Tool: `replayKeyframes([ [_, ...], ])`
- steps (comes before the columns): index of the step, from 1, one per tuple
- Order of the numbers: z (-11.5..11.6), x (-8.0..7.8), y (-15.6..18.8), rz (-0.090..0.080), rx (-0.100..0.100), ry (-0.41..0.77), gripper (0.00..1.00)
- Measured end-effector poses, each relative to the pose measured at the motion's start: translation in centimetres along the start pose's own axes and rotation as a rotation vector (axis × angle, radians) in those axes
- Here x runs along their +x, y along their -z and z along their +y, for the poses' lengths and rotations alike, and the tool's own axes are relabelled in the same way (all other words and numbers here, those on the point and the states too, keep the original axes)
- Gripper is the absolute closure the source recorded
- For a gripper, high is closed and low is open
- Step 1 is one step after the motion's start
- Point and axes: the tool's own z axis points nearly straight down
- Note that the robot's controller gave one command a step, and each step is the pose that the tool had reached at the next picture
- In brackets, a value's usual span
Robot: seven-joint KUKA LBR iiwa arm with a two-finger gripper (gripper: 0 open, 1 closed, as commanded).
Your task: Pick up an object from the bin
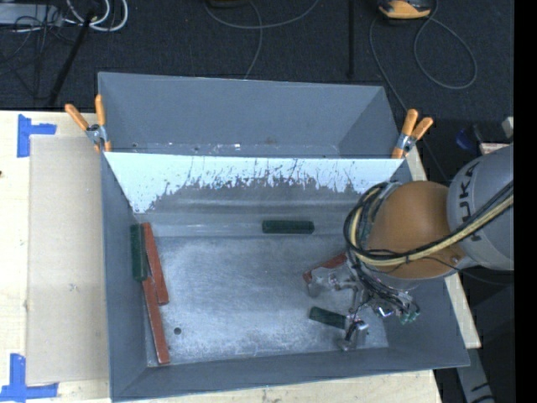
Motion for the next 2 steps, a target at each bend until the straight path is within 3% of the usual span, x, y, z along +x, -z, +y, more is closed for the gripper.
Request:
replayKeyframes([
  [1,-0.1,-0.1,0.3,-0.005,0.003,0.001,1.0],
  [2,0.3,1.5,15.8,-0.014,0.008,0.029,1.0],
])
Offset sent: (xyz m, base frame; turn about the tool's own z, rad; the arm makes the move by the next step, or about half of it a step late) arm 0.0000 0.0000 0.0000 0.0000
